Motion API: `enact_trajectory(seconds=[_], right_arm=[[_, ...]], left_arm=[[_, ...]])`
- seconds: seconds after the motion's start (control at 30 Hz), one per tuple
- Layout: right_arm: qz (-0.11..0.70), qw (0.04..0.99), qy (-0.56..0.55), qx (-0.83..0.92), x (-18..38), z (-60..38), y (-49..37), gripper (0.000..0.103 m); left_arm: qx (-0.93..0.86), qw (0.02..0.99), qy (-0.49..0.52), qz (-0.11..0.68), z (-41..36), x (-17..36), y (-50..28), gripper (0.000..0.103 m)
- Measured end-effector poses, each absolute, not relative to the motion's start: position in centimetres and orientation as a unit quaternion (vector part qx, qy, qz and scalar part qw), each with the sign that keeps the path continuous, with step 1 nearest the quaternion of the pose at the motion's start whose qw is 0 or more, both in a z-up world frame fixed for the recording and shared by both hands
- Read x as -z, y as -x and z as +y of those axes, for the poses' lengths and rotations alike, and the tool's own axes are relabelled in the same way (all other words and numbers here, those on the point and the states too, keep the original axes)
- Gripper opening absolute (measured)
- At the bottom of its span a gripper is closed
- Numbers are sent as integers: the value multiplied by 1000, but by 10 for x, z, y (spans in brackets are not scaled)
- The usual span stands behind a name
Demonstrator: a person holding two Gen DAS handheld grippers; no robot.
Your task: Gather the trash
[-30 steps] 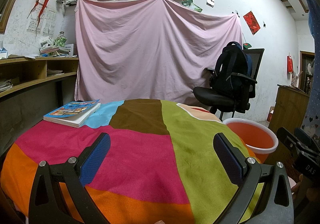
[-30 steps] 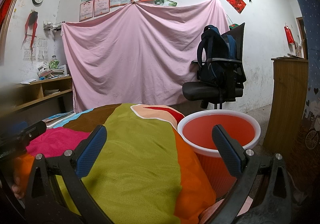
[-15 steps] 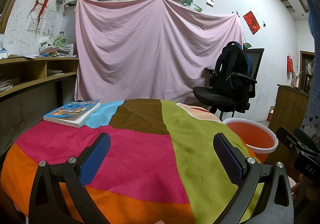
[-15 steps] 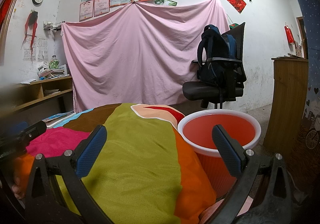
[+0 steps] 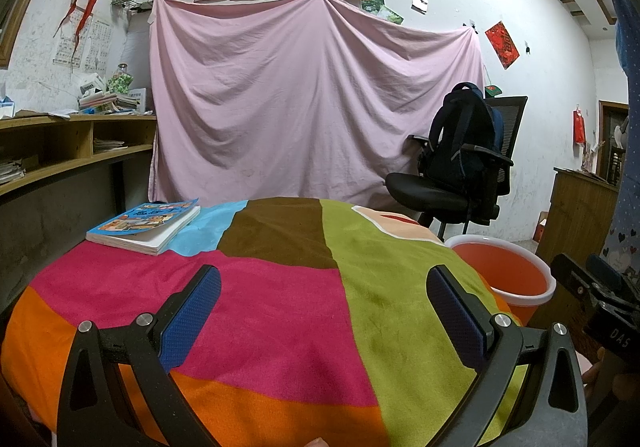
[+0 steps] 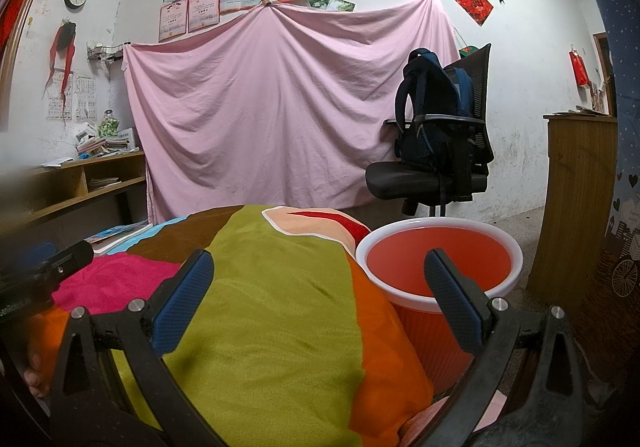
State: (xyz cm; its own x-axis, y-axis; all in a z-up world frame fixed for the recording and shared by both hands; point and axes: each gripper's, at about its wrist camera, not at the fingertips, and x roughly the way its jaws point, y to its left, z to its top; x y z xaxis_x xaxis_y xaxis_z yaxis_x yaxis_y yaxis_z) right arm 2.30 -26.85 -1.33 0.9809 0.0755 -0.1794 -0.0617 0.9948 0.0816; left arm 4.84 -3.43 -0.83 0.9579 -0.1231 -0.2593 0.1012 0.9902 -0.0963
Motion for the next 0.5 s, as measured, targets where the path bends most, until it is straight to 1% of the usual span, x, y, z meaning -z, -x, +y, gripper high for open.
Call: enact_trajectory(seconds=[0.5], right_arm=[[95, 994, -39, -35, 19, -264, -23, 103]], left_arm=[[56, 990, 36, 128, -33, 7, -43, 101]])
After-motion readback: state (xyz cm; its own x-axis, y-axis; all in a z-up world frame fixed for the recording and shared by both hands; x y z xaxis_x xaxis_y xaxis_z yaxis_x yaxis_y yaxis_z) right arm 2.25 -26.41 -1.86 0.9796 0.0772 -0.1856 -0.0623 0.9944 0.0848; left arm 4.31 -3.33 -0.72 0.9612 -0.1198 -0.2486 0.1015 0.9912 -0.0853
